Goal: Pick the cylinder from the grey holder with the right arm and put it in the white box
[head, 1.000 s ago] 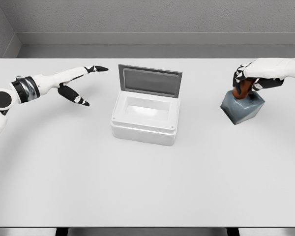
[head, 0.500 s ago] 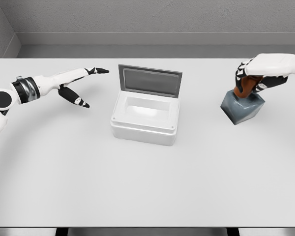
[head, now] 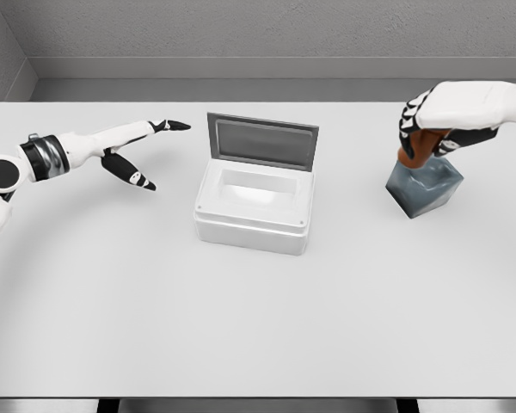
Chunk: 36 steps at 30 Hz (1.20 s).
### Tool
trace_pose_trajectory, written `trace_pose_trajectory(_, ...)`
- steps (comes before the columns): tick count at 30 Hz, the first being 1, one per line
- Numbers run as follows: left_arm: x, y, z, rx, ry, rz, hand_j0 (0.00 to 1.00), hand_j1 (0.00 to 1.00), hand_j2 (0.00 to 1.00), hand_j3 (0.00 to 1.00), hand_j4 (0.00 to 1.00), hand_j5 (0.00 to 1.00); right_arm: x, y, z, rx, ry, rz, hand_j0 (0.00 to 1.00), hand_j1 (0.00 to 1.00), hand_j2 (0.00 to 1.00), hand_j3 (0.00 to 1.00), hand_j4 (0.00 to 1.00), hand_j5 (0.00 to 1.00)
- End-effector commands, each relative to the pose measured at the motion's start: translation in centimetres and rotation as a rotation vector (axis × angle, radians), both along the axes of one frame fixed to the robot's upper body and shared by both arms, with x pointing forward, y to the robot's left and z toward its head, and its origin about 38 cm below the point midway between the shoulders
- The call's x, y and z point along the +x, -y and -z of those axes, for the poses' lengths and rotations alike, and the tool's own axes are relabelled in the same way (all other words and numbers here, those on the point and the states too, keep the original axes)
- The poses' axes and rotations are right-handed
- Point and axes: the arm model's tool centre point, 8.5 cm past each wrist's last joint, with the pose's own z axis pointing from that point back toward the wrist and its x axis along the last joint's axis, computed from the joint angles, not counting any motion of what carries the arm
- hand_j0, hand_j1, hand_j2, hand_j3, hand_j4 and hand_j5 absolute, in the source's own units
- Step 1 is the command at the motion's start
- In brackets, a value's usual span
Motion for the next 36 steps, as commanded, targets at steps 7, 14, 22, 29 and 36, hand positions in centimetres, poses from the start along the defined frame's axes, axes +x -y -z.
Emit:
trace_pose_trajectory(7,0.1,-0.1,-0.3,-0.012,0.002,-0.004,1.00,1.00,1.00,1.00,1.00,1.00,-1.3,-2.9,-0.5,0.008,0.015,-0.096,0.37,0.37,0.37,0.37,0.37,0.37)
trace_pose_trajectory(14,0.0,0.3,-0.5,-0.013,0.008,0.008,1.00,1.00,1.00,1.00,1.00,1.00,-1.5,-4.3,-0.3,0.013,0.011,-0.134,0.36,0.36,0.36,0.36,0.36,0.36)
trace_pose_trajectory(22,0.0,-0.2,-0.1,-0.004,-0.002,-0.003,1.00,1.00,1.00,1.00,1.00,1.00,-1.6,-5.5,-0.4,0.020,0.016,-0.165,0.36,0.36,0.36,0.36,0.36,0.36)
trace_pose_trajectory(29,-0.3,-1.6,0.7,0.009,-0.026,-0.033,1.00,1.00,1.00,1.00,1.00,1.00,-1.5,-7.1,-0.6,0.031,0.025,-0.202,0.36,0.36,0.36,0.36,0.36,0.36)
trace_pose_trajectory(36,-0.3,-1.1,0.7,-0.050,-0.036,-0.033,1.00,1.00,1.00,1.00,1.00,1.00,-1.5,-8.7,-0.7,0.038,0.027,-0.239,0.36,0.36,0.36,0.36,0.36,0.36)
